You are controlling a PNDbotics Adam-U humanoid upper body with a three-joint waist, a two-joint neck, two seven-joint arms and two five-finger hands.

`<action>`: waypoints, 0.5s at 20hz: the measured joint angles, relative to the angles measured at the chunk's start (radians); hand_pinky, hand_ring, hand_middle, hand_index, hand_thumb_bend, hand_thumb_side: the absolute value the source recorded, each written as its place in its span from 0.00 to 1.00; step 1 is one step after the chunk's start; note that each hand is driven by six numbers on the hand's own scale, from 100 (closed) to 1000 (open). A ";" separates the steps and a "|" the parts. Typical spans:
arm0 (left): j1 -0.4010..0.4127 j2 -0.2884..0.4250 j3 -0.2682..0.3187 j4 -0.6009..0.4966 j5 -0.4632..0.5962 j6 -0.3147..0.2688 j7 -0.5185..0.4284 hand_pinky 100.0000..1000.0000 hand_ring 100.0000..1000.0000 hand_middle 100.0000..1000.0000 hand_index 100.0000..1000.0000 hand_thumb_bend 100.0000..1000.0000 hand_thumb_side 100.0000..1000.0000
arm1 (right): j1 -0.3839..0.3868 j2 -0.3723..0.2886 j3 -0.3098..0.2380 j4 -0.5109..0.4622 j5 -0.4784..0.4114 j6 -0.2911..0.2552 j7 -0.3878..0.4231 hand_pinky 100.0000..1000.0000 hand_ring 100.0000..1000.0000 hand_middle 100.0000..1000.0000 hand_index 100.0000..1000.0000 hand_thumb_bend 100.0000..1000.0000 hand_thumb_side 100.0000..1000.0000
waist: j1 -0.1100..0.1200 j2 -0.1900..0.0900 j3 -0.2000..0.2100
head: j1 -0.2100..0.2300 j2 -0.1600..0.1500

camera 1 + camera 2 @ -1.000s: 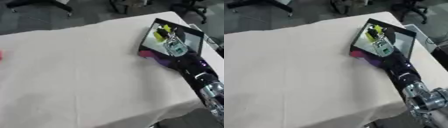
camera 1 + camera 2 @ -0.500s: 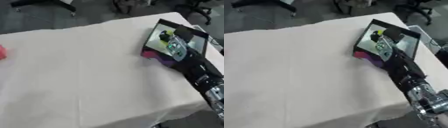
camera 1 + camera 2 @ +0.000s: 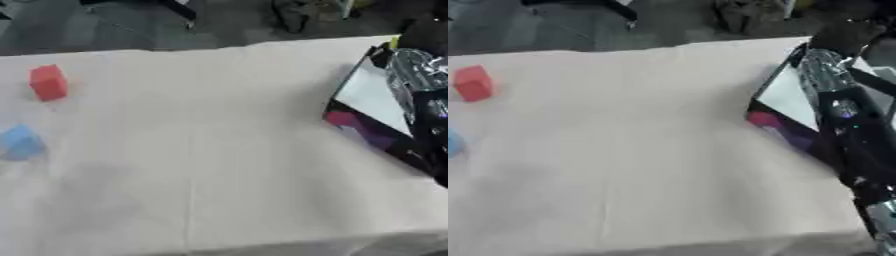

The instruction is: Pick up the objects with one hand, pass them to the other hand, and then place them into the box on the other side of the table.

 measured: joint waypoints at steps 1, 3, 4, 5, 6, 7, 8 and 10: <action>0.000 0.004 0.000 0.002 -0.004 -0.002 0.002 0.74 0.57 0.57 0.73 0.00 0.70 | 0.002 0.000 0.000 -0.022 0.025 -0.015 0.020 1.00 0.98 0.99 1.00 0.46 0.34 | 0.000 0.000 0.000 | 0.006 0.000; -0.005 0.011 0.003 0.008 -0.030 -0.013 0.013 0.73 0.57 0.58 0.74 0.00 0.59 | 0.008 0.000 0.005 -0.071 0.049 -0.048 0.046 0.95 0.96 0.97 1.00 0.42 0.20 | 0.000 -0.001 0.000 | 0.019 0.000; -0.012 0.017 0.006 0.013 -0.055 -0.024 0.024 0.74 0.58 0.59 0.75 0.00 0.52 | 0.009 0.000 0.013 -0.100 0.050 -0.067 0.053 0.91 0.94 0.96 1.00 0.39 0.11 | 0.000 -0.001 -0.001 | 0.028 0.000; -0.021 0.024 0.006 0.019 -0.091 -0.039 0.039 0.74 0.59 0.60 0.76 0.00 0.47 | 0.011 0.000 0.022 -0.130 0.044 -0.087 0.058 0.91 0.93 0.95 1.00 0.38 0.08 | 0.000 -0.001 -0.001 | 0.037 0.000; -0.033 0.031 0.006 0.028 -0.137 -0.058 0.058 0.74 0.61 0.62 0.78 0.00 0.39 | 0.014 0.000 0.035 -0.161 0.032 -0.106 0.061 0.89 0.93 0.95 1.00 0.36 0.02 | 0.000 -0.001 -0.002 | 0.047 0.000; -0.047 0.039 0.006 0.038 -0.196 -0.080 0.080 0.74 0.63 0.65 0.79 0.00 0.27 | 0.017 0.001 0.048 -0.190 0.016 -0.126 0.063 0.87 0.91 0.93 1.00 0.33 0.00 | 0.001 -0.002 -0.002 | 0.056 0.000; -0.066 0.047 0.006 0.050 -0.269 -0.105 0.105 0.75 0.64 0.66 0.81 0.00 0.22 | 0.017 0.003 0.063 -0.220 -0.002 -0.145 0.065 0.85 0.89 0.91 1.00 0.31 0.00 | 0.001 -0.002 -0.003 | 0.064 0.000; -0.102 0.060 0.000 0.078 -0.445 -0.162 0.162 0.76 0.69 0.72 0.85 0.00 0.17 | 0.017 0.014 0.095 -0.276 -0.039 -0.181 0.061 0.82 0.87 0.89 1.00 0.28 0.00 | 0.002 -0.004 -0.007 | 0.077 0.000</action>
